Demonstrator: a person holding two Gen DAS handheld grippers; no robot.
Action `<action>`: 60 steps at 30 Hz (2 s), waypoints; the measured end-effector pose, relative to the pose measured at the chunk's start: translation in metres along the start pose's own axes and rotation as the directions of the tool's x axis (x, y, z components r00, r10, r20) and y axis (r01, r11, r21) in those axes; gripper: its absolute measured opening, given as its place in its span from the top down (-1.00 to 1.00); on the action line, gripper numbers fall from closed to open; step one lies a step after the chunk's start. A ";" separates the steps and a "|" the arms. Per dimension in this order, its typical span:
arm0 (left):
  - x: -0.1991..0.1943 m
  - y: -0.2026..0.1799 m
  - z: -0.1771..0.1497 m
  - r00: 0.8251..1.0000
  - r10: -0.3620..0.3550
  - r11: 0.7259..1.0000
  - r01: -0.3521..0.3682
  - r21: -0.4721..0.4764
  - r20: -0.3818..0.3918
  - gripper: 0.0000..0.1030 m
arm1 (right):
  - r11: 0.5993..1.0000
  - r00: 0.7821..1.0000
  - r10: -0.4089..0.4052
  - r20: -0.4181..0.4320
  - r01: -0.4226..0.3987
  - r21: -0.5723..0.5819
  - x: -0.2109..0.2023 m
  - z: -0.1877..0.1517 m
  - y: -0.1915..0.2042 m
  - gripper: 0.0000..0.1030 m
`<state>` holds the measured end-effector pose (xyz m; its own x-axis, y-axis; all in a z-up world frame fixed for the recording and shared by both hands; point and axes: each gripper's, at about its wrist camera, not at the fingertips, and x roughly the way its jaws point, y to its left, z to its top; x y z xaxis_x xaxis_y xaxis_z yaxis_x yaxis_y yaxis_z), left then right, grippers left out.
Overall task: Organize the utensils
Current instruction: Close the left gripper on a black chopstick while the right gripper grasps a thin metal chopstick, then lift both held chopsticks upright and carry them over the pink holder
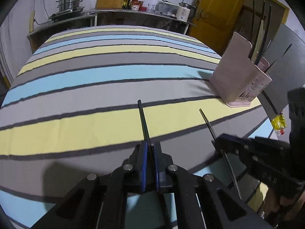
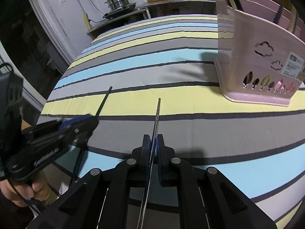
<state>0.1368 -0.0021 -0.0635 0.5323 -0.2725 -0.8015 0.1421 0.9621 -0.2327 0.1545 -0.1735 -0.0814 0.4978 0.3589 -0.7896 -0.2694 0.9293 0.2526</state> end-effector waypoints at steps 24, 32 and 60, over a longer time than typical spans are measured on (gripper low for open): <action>0.006 -0.012 0.014 0.999 0.039 0.997 -0.037 0.064 -0.020 0.89 | 0.999 0.999 -0.031 -0.034 0.030 -0.037 0.009 0.019 0.007 0.88; -0.035 -0.021 0.027 0.998 -0.010 0.997 0.005 0.075 0.065 0.91 | 0.999 0.998 0.000 0.063 0.002 -0.035 -0.031 0.023 0.005 0.89; -0.137 -0.050 0.054 0.962 -0.163 0.982 0.135 0.135 0.220 0.91 | 1.000 0.961 0.026 0.277 -0.021 -0.020 -0.132 0.031 0.002 0.89</action>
<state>0.1015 -0.0123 0.0873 0.6728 -0.4164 -0.6115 0.3242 0.9089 -0.2621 0.1138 -0.2167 0.0404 0.6994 0.3926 -0.5972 -0.2962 0.9197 0.2577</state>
